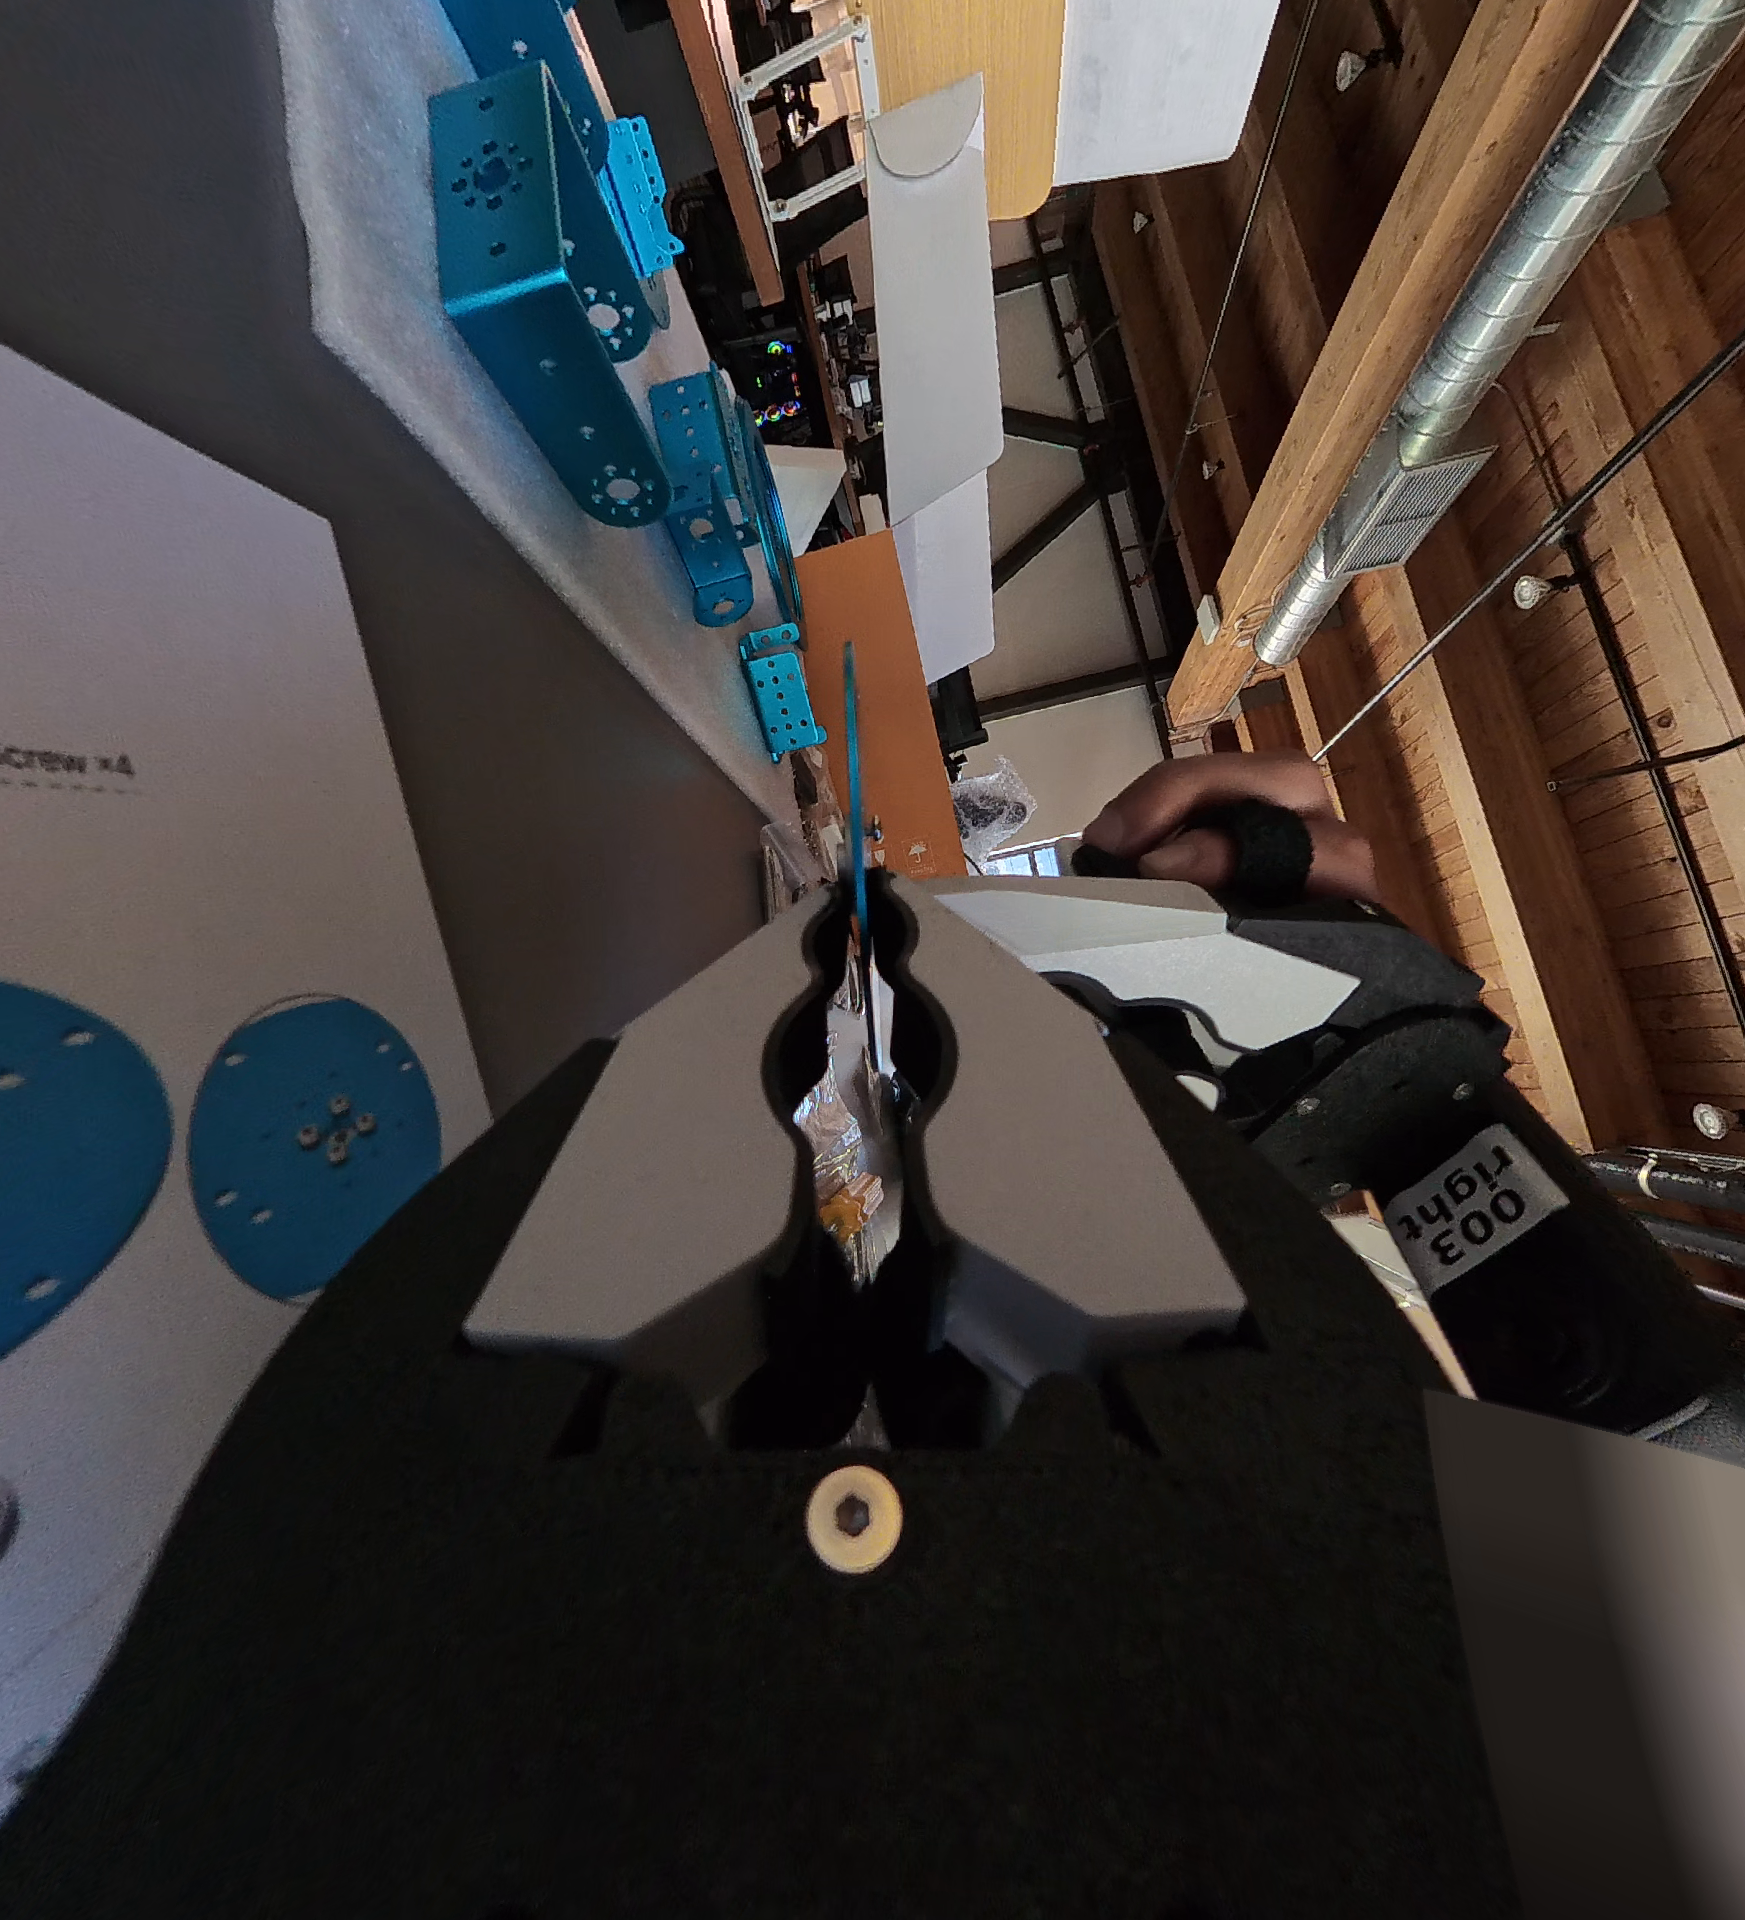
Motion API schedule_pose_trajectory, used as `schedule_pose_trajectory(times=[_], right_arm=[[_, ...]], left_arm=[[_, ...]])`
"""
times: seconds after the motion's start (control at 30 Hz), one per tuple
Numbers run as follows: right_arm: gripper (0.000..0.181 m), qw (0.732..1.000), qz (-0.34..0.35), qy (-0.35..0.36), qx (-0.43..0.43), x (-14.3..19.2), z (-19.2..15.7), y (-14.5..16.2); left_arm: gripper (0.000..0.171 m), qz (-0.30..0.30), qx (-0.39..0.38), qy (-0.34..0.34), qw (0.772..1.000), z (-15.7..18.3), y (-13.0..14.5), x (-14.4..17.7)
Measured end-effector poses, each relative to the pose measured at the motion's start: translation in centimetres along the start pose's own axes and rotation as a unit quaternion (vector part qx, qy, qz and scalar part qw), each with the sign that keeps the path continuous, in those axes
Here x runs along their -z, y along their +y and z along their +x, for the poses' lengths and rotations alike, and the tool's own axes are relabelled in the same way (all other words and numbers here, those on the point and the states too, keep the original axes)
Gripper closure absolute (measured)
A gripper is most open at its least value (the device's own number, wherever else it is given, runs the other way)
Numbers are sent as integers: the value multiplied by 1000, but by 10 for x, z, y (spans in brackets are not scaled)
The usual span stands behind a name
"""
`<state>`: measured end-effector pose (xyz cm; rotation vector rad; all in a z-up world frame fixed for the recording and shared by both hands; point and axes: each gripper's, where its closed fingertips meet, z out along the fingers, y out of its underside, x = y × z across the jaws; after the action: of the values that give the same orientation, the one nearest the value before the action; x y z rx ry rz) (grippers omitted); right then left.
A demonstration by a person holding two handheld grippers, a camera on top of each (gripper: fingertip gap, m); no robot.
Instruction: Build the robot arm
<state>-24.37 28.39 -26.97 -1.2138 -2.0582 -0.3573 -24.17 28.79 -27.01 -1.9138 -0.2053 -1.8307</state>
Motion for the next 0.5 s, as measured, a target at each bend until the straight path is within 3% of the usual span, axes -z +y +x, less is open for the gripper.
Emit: schedule_pose_trajectory(times=[0.5], right_arm=[[178,999,16,-23,-41,-1,0,0]], left_arm=[[168,-1,-2,0,1000,0,1,-1]])
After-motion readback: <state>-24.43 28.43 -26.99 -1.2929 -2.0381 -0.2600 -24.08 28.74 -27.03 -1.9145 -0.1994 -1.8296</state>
